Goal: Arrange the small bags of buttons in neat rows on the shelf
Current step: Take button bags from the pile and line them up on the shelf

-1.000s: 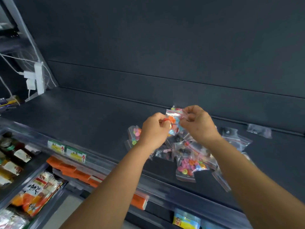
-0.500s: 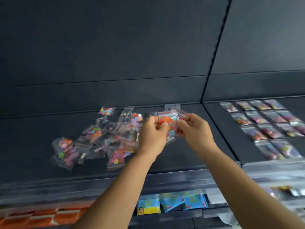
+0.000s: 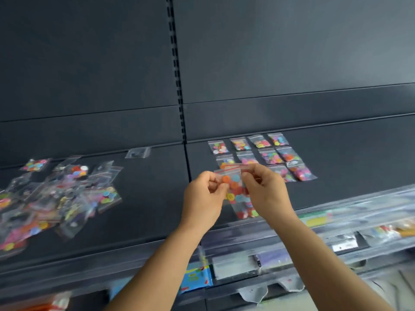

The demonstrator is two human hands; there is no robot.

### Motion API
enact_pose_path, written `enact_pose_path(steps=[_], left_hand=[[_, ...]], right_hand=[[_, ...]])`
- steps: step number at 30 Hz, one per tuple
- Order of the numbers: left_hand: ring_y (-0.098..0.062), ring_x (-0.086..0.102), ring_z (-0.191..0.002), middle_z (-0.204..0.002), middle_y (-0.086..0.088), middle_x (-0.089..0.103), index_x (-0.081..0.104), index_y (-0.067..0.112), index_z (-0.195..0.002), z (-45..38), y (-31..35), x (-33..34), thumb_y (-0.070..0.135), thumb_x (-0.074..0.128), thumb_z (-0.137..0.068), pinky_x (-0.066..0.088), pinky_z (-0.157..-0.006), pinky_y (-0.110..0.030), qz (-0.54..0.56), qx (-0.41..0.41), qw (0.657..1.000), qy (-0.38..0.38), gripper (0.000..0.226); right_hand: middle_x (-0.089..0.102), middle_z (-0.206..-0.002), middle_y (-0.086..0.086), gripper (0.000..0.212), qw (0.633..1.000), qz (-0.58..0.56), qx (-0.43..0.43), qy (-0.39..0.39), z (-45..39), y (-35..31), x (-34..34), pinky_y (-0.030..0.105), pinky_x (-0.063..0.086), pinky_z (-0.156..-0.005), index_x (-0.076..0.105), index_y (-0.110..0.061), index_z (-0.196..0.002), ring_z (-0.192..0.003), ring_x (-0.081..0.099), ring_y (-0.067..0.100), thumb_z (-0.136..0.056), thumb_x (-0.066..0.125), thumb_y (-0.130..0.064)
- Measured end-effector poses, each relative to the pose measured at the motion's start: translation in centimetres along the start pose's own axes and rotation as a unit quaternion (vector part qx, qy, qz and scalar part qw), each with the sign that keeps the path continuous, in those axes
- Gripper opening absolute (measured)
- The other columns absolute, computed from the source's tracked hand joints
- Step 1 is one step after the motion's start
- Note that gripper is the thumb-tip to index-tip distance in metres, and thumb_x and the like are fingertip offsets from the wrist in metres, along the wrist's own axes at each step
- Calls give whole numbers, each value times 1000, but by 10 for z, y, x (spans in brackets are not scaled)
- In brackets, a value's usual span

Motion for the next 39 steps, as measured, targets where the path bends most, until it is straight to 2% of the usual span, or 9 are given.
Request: enact_pose_path(steps=[6, 8, 12, 20, 25, 29, 31, 34, 39], left_hand=[[-16, 65, -69, -77, 1, 68, 59, 22, -85, 4, 24, 80, 14, 63, -88, 52, -66, -34, -31, -11, 999, -10, 9], [-19, 65, -71, -80, 1, 68, 57, 17, -91, 2, 28, 100, 16, 62, -89, 52, -65, -35, -57, -16, 998, -21, 5], [-13, 63, -75, -87, 3, 68, 53, 18, -106, -3, 33, 129, 25, 61, -91, 44, -57, -21, -145, -22, 988, -43, 18], [-23, 64, -78, -87, -2, 66, 41, 19, -117, -9, 43, 162, 22, 60, -91, 55, -70, -41, -281, -13, 959, -48, 33], [-23, 61, -77, -90, -4, 64, 44, 12, -121, -8, 50, 168, 16, 60, -92, 42, -57, -31, -356, 13, 933, -40, 33], [-22, 57, -99, -119, -4, 48, 40, 17, -125, -6, 53, 170, 23, 65, -89, 41, -65, -26, -362, 18, 931, -36, 44], [-21, 49, -110, -123, -2, 42, 43, 21, -128, -4, 55, 170, 26, 63, -90, 44, -77, -28, -376, 63, 924, -36, 43], [-17, 39, -116, -122, 5, 47, 56, 21, -127, -1, 60, 173, 26, 58, -93, 35, -97, -28, -379, 152, 910, -73, 34], [-15, 44, -116, -124, 4, 57, 67, 16, -117, 5, 53, 180, 22, 53, -95, 35, -98, -27, -350, 167, 908, -160, 26]], right_hand=[[66, -70, -1, 8, 999, 14, 16, 28, -26, 37, -84, 39, 57, -67, 64, -19, -84, -63, 62, 18, -88, 59, -14], [67, -73, -2, 4, 999, 27, 26, 35, -34, 48, -104, 38, 57, -68, 62, -19, -86, -66, 65, 19, -88, 60, -16], [68, -74, -5, 3, 996, 70, 42, 42, -47, 67, -131, 29, 52, -59, 59, -21, -90, -68, 68, 19, -90, 60, -23], [67, -79, -3, 13, 985, 158, 66, 1, -62, 94, -146, 22, 41, -52, 55, -17, -104, -68, 62, 11, -92, 57, -20], [68, -93, 3, 15, 971, 225, 67, -37, -65, 102, -145, 28, 52, -57, 56, -18, -107, -72, 66, 18, -91, 55, -19], [67, -85, 3, 22, 964, 256, 57, -46, -67, 102, -148, 25, 46, -51, 53, -17, -113, -68, 63, 16, -92, 53, -16], [66, -90, 2, 27, 958, 277, 45, -52, -67, 100, -150, 25, 46, -57, 50, -17, -118, -74, 61, 17, -91, 55, -17], [56, -111, 3, 32, 948, 314, -29, -49, -63, 91, -153, 27, 43, -70, 53, -20, -120, -91, 55, 20, -89, 60, -18], [60, -112, -1, 19, 917, 352, -139, -128, -52, 86, -142, 28, 46, -79, 71, -25, -103, -100, 53, 20, -86, 64, -19]])
Point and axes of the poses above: each hand's wrist, its own z-axis away from the middle knuckle, its own x-axis out of the palm, y = z × x, the point moved 6 cm from there along -z, towards the middle knuckle
